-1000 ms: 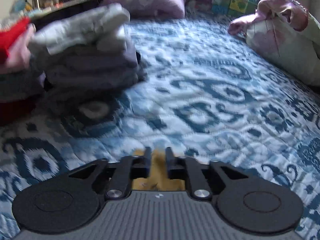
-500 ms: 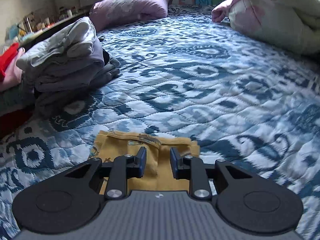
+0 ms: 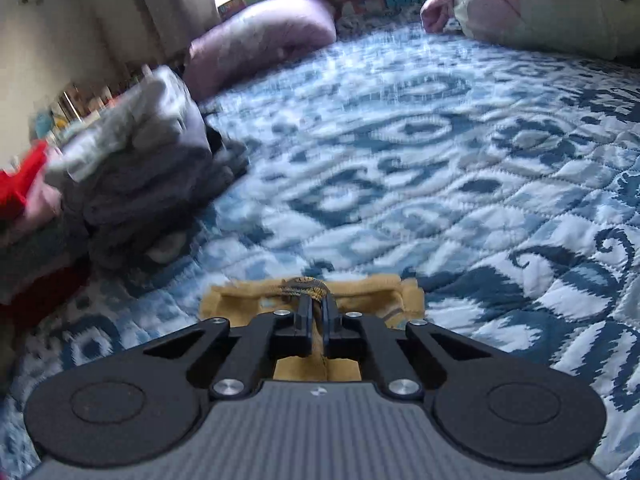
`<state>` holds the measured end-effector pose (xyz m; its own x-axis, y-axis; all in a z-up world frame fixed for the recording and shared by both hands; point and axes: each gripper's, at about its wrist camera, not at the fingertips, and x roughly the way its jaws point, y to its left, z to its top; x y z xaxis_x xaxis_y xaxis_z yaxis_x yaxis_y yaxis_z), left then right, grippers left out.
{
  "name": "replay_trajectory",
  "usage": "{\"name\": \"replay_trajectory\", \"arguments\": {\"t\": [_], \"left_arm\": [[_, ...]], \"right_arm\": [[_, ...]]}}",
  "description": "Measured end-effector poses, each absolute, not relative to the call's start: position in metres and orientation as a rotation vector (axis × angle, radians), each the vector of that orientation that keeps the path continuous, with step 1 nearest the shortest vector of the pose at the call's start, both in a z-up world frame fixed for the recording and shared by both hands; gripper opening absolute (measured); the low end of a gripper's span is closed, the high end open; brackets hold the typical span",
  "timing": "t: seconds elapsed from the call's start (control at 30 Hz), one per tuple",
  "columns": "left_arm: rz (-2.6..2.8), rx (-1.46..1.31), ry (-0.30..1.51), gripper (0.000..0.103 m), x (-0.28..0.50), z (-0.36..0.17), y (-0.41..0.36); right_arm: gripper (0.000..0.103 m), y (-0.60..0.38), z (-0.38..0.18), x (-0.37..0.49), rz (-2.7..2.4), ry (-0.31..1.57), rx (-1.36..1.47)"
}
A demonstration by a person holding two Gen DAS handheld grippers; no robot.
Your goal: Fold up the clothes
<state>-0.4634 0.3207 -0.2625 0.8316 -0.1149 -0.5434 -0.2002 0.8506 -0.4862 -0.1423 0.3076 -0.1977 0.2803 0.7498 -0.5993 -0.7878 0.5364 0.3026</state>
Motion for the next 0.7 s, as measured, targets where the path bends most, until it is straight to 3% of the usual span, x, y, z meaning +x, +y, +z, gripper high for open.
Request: {"name": "replay_trajectory", "arguments": {"t": [0.4, 0.7], "left_arm": [[0.044, -0.570, 0.594, 0.003, -0.466, -0.263, 0.322], [0.047, -0.606, 0.604, 0.003, -0.463, -0.263, 0.325]], "right_arm": [[0.005, 0.315, -0.168, -0.156, 1.207, 0.639, -0.076], [0.011, 0.328, -0.211, -0.134, 1.009, 0.788, -0.152]]}}
